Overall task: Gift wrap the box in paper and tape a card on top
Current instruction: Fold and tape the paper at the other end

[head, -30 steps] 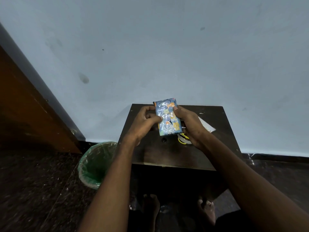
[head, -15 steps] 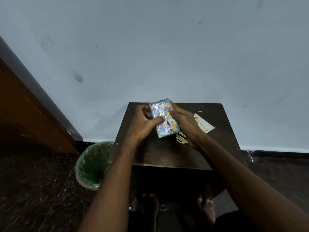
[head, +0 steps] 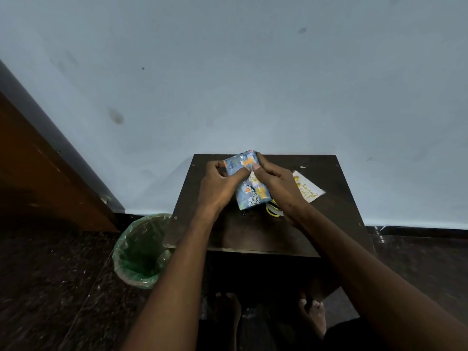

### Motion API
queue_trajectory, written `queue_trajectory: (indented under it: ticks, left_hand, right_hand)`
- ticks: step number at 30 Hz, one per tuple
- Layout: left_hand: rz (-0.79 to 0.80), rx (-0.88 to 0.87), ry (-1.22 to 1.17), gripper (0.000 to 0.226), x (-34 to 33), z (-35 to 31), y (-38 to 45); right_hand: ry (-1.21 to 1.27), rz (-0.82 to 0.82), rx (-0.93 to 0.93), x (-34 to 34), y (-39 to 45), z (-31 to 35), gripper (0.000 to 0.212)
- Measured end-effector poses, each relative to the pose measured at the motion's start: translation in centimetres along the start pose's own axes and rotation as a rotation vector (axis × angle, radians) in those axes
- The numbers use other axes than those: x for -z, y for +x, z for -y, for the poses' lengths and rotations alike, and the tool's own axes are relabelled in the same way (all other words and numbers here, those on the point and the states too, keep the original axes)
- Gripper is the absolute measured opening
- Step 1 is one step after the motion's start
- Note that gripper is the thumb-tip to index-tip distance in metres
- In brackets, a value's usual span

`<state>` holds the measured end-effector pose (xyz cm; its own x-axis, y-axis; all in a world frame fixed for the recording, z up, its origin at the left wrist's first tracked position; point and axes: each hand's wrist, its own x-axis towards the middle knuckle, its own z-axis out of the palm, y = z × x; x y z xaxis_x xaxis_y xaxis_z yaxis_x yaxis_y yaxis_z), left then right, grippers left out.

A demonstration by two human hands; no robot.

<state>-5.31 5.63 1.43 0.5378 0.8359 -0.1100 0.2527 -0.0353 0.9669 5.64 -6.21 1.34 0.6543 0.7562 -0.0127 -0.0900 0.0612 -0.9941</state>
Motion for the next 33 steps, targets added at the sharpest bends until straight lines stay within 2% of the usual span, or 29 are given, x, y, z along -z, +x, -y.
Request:
queue_trajectory:
  ticks: [3,5,7,11,13,17,19,22,26,30,33]
  left_hand:
    - [0.101,0.02,-0.135,0.048,0.0,-0.8,0.0]
    - [0.248,0.036,-0.308,0.033,-0.4,-1.4,-0.3]
    - [0.302,0.059,-0.418,0.034,-0.6,-2.0,-0.8]
    - [0.299,0.2,-0.547,0.039,0.0,-1.8,-0.7]
    - [0.285,0.268,-0.611,0.048,0.2,-1.8,-0.4]
    - [0.139,0.279,-0.482,0.046,-0.1,-1.5,-0.1]
    - [0.089,0.255,-0.415,0.042,0.0,-1.2,0.2]
    - [0.052,0.203,-0.325,0.032,0.4,-0.6,0.9]
    - [0.061,0.13,-0.248,0.032,1.0,-0.2,0.7]
    - [0.162,0.096,-0.315,0.034,2.0,-0.8,0.7]
    - [0.182,0.025,-0.211,0.018,1.8,-0.7,0.7]
  right_hand:
    - [0.034,-0.034,0.028,0.3,0.1,0.7,0.027]
    - [-0.006,-0.066,0.084,0.3,0.0,0.9,0.037]
    - [-0.07,-0.069,0.156,0.1,-0.1,0.8,0.046]
    - [0.045,-0.066,0.142,-0.2,-0.3,0.5,0.03]
    - [0.09,-0.072,0.1,-0.3,-0.1,0.4,0.033]
    - [-0.061,-0.051,0.173,-0.3,0.0,-0.4,0.069]
    - [-0.156,-0.037,0.222,-0.3,-0.1,-0.6,0.077]
    - [-0.252,-0.072,0.284,-0.1,0.1,-0.7,0.071]
    - [-0.338,-0.136,0.376,-0.2,0.1,-0.8,0.053]
    - [-0.301,-0.153,0.347,-0.1,0.5,-0.8,0.054]
    - [-0.32,-0.151,0.359,-0.1,0.5,-0.9,0.055]
